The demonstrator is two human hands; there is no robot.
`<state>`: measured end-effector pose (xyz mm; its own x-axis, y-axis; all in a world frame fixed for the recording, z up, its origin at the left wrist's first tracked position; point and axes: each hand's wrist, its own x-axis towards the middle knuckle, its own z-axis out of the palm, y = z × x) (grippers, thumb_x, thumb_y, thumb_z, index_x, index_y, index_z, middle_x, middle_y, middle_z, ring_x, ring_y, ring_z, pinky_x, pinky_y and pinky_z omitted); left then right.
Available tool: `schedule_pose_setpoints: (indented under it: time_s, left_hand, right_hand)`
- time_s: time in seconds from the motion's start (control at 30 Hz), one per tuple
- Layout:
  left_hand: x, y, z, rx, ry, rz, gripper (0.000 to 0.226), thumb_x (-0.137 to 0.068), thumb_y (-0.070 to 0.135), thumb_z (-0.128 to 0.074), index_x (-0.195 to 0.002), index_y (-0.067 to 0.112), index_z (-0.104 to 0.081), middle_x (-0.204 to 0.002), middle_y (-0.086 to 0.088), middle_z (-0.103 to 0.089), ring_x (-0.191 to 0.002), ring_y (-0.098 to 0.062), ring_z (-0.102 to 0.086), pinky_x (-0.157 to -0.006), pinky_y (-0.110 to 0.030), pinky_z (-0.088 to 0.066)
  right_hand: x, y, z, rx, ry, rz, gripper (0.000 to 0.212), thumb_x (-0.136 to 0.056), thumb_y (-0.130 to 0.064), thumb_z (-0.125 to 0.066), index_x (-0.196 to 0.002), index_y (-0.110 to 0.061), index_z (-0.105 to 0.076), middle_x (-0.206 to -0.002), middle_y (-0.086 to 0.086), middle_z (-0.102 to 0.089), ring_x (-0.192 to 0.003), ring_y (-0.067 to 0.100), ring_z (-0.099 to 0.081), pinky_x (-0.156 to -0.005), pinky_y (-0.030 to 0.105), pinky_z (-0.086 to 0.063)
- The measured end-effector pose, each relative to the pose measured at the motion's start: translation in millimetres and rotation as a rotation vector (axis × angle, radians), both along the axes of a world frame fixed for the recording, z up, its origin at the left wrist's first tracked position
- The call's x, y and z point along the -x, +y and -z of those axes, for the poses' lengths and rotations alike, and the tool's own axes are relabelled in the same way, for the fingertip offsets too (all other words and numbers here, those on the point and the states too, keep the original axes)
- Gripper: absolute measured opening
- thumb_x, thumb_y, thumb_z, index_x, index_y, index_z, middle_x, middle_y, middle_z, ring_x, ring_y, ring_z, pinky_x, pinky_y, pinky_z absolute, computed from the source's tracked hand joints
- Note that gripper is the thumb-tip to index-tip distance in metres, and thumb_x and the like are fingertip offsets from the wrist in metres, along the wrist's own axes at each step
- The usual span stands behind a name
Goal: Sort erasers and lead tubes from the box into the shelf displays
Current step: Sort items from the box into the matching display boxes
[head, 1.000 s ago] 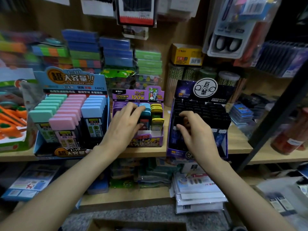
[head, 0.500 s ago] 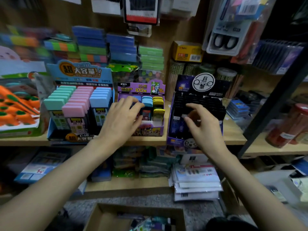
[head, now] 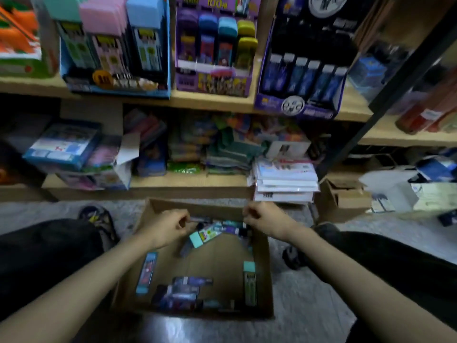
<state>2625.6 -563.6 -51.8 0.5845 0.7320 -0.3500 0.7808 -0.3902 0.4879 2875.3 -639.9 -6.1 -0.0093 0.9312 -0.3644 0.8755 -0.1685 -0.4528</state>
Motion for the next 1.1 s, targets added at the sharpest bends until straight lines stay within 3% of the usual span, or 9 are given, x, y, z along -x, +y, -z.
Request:
schedule_pose_setpoints:
  time_s: [0.13,0.23,0.33,0.43,0.53,0.7,0.83,0.93,1.1]
  left_hand:
    - [16.6,-36.4,73.7,0.282,-0.073,-0.089,0.019,-0.081,0.010,-0.071,-0.095,0.010,-0.057,-0.084,-0.001,-0.055,-0.081,-0.015,-0.051,-0.066,-0.021,-0.037]
    - [32.9,-60.9,121.5,0.360,-0.069,-0.105,0.036,-0.075,0.009,-0.076,-0.104,0.010,-0.054,-0.105,-0.007,-0.054,-0.099,-0.018,-0.052,-0.080,-0.021,-0.039]
    - [48.3,-74.0,152.5,0.277,0.083,0.035,0.068,-0.071,0.027,-0.079,-0.129,0.010,-0.048,-0.128,-0.006,-0.049,-0.118,-0.020,-0.049,-0.096,-0.025,-0.038]
    - [55.8,-77.9,174.4,0.227,0.208,0.155,0.089,-0.069,0.036,-0.078,-0.142,0.016,-0.031,-0.144,-0.003,-0.037,-0.130,-0.019,-0.038,-0.105,-0.027,-0.031]
    - [51.7,-77.2,187.1,0.174,0.307,0.187,0.098,-0.071,0.040,-0.075,-0.147,0.017,-0.017,-0.151,-0.005,-0.022,-0.137,-0.024,-0.027,-0.109,-0.029,-0.024]
    - [45.7,-71.4,198.8,0.175,0.275,0.189,0.091,-0.072,0.036,-0.076,-0.143,0.018,-0.022,-0.146,-0.008,-0.019,-0.128,-0.027,-0.034,-0.100,-0.030,-0.033]
    - [45.3,-63.8,202.8,0.298,0.222,0.145,0.067,-0.078,0.025,-0.073,-0.133,0.009,-0.038,-0.137,-0.015,-0.031,-0.122,-0.031,-0.040,-0.098,-0.033,-0.039]
    - [42.3,-56.6,203.8,0.264,0.247,0.251,0.054,-0.075,0.032,-0.074,-0.119,0.012,-0.049,-0.125,-0.009,-0.049,-0.113,-0.026,-0.047,-0.092,-0.032,-0.039]
    - [39.5,-56.9,205.8,0.343,0.280,0.333,0.053,-0.079,0.036,-0.070,-0.125,0.016,-0.052,-0.129,-0.006,-0.051,-0.118,-0.023,-0.045,-0.095,-0.028,-0.035]
  right_hand:
    - [15.4,-35.4,88.3,0.236,0.050,0.048,0.023,-0.094,-0.022,-0.052,-0.112,-0.008,-0.057,-0.115,0.013,-0.062,-0.107,0.028,-0.057,-0.080,0.026,-0.041]
    - [25.6,-61.1,136.7,0.306,0.066,0.151,0.034,-0.095,-0.016,-0.051,-0.127,-0.004,-0.050,-0.126,0.018,-0.056,-0.115,0.033,-0.054,-0.089,0.029,-0.041]
    - [36.3,-77.3,170.3,0.330,0.040,0.115,0.049,-0.093,-0.009,-0.049,-0.140,-0.001,-0.035,-0.145,0.020,-0.037,-0.132,0.034,-0.039,-0.105,0.031,-0.032]
    - [35.8,-80.6,192.6,0.325,-0.188,-0.057,0.056,-0.094,-0.010,-0.043,-0.146,-0.006,-0.022,-0.156,0.018,-0.010,-0.143,0.031,-0.017,-0.109,0.033,-0.028]
    - [30.8,-74.4,204.0,0.315,-0.404,-0.142,0.049,-0.098,-0.014,-0.034,-0.145,-0.007,-0.022,-0.153,0.018,-0.017,-0.143,0.031,-0.014,-0.105,0.040,-0.032]
    - [25.3,-61.0,217.1,0.281,-0.489,-0.225,0.041,-0.098,-0.009,-0.030,-0.139,-0.006,-0.032,-0.144,0.016,-0.032,-0.130,0.030,-0.034,-0.100,0.039,-0.032]
    - [10.7,-35.0,212.8,0.385,-0.294,-0.225,0.048,-0.092,-0.007,-0.049,-0.138,-0.006,-0.036,-0.145,0.018,-0.029,-0.130,0.035,-0.036,-0.103,0.036,-0.037]
    - [2.2,-23.2,208.8,0.493,-0.113,-0.230,0.050,-0.085,-0.006,-0.062,-0.131,-0.005,-0.044,-0.138,0.017,-0.034,-0.123,0.036,-0.043,-0.097,0.032,-0.039]
    - [14.7,-29.5,206.6,0.503,0.304,0.156,0.036,-0.079,0.006,-0.066,-0.113,0.000,-0.053,-0.123,0.018,-0.053,-0.107,0.026,-0.053,-0.087,0.034,-0.047]
